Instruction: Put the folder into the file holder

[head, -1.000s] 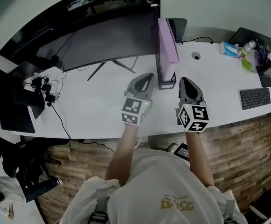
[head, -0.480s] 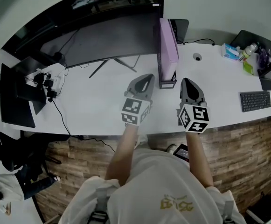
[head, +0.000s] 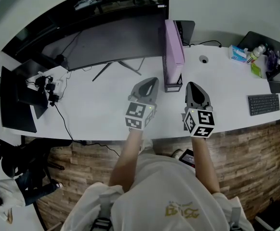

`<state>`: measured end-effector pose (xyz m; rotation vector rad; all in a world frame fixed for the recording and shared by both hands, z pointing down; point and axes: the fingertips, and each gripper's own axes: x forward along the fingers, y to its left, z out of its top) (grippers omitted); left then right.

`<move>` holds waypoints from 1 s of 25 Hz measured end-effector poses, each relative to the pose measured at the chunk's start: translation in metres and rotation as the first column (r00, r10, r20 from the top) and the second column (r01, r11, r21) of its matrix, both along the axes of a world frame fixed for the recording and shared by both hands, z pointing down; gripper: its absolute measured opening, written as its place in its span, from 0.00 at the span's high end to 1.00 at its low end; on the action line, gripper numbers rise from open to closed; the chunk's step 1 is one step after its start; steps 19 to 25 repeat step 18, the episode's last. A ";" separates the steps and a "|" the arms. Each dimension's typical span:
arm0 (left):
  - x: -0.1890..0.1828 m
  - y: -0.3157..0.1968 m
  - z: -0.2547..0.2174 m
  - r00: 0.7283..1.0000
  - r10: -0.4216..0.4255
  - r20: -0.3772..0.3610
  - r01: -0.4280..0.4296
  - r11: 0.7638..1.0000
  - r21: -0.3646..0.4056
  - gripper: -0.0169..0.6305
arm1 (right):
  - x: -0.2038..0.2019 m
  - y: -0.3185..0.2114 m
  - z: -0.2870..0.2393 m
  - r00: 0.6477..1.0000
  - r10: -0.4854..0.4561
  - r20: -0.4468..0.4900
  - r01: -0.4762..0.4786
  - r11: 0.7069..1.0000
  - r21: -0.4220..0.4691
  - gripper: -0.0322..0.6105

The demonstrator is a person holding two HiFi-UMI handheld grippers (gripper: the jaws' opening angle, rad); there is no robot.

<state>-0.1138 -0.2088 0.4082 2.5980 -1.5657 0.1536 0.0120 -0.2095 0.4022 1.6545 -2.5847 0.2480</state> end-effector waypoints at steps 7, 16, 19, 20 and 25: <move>0.000 -0.003 0.001 1.000 0.000 0.000 0.000 1.000 -0.001 0.95 | 0.002 -0.002 0.004 1.000 0.003 0.001 -0.003 1.000 -0.009 0.93; 0.000 -0.002 0.001 1.000 0.009 -0.007 -0.009 1.000 -0.003 0.95 | 0.000 -0.001 0.005 1.000 0.005 -0.003 -0.005 1.000 -0.011 0.93; 0.000 -0.002 0.002 1.000 0.013 -0.010 -0.013 1.000 -0.005 0.95 | 0.000 0.000 0.006 1.000 0.006 -0.004 -0.006 1.000 -0.013 0.93; 0.000 -0.002 0.002 1.000 0.013 -0.010 -0.013 1.000 -0.005 0.95 | 0.000 0.000 0.006 1.000 0.006 -0.004 -0.006 1.000 -0.013 0.93; 0.000 -0.002 0.002 1.000 0.013 -0.010 -0.013 1.000 -0.005 0.95 | 0.000 0.000 0.006 1.000 0.006 -0.004 -0.006 1.000 -0.013 0.93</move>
